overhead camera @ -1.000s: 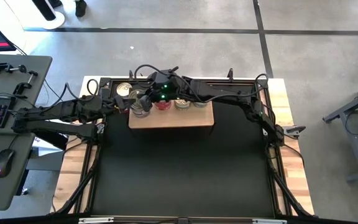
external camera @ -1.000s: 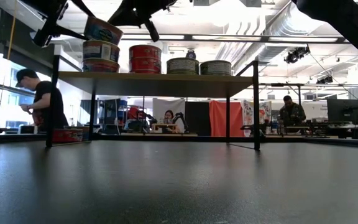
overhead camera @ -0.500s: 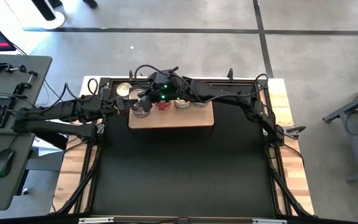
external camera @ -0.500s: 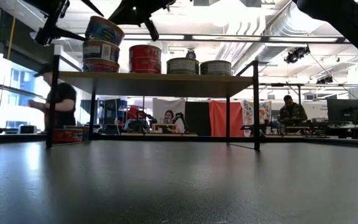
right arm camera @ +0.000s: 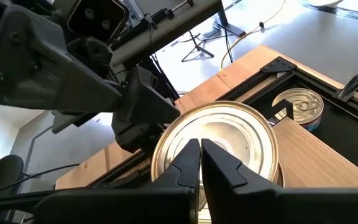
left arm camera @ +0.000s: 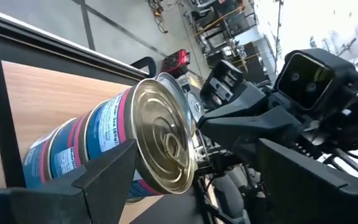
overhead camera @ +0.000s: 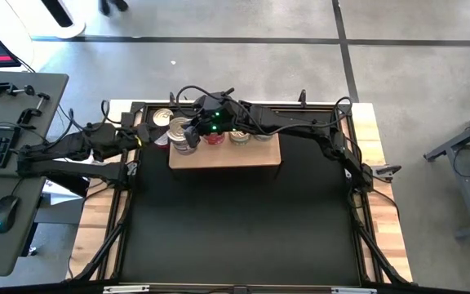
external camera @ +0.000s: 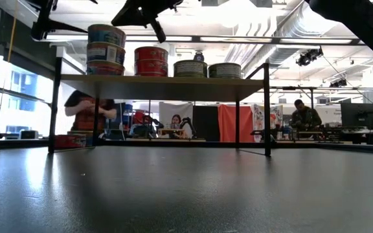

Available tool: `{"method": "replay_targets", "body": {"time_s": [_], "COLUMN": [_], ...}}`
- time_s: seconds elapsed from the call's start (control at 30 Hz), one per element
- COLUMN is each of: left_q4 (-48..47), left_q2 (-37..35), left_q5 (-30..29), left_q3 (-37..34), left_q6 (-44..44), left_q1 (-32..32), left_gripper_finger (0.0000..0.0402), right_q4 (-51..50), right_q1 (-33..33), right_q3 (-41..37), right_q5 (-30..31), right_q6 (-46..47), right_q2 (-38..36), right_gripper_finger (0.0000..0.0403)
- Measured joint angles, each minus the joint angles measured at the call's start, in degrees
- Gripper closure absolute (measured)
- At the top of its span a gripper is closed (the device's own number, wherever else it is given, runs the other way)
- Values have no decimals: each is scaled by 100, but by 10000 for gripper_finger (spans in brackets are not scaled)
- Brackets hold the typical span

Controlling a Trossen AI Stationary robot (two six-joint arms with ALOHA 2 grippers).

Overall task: Stack canned seafood by type on shelf
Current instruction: Stack the red tuna can on top of the red tuna cans on the shelf

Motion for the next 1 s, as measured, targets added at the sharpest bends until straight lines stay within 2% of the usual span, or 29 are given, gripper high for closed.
{"method": "replay_targets", "body": {"time_s": [0.23, 0.4, 0.57, 0.63, 0.73, 0.9, 1.0], "left_q4": [-47, 166, 258, 239, 82, -739, -851], "left_q2": [-14, -40, -381, -522, -698, -799, -728], "left_q5": [-36, -2, 1, 206, 408, 275, -159], "left_q3": [0, -7, 227, 253, 249, 248, 218], "left_q6": [127, 260, 1308, 1642, 1722, 1646, 1766], "left_q1": [0, 0, 1, -10, -17, -15, -5], "left_gripper_finger": [82, 82, 82, 82, 82, 82, 82], "right_q4": [-48, -41, -135, -278, -443, -676, -873], "right_q1": [-1, -74, -249, -326, -444, -594, -638], "right_q3": [-2, 81, 86, 86, 86, 86, 86], "right_q5": [71, 149, 151, 149, 93, 13, 11], "right_q6": [-31, -404, -619, -675, -691, -631, -671], "right_q2": [0, -25, -332, -424, -507, -634, -644], "right_gripper_finger": [398, 398, 398, 398, 398, 398, 398]}}
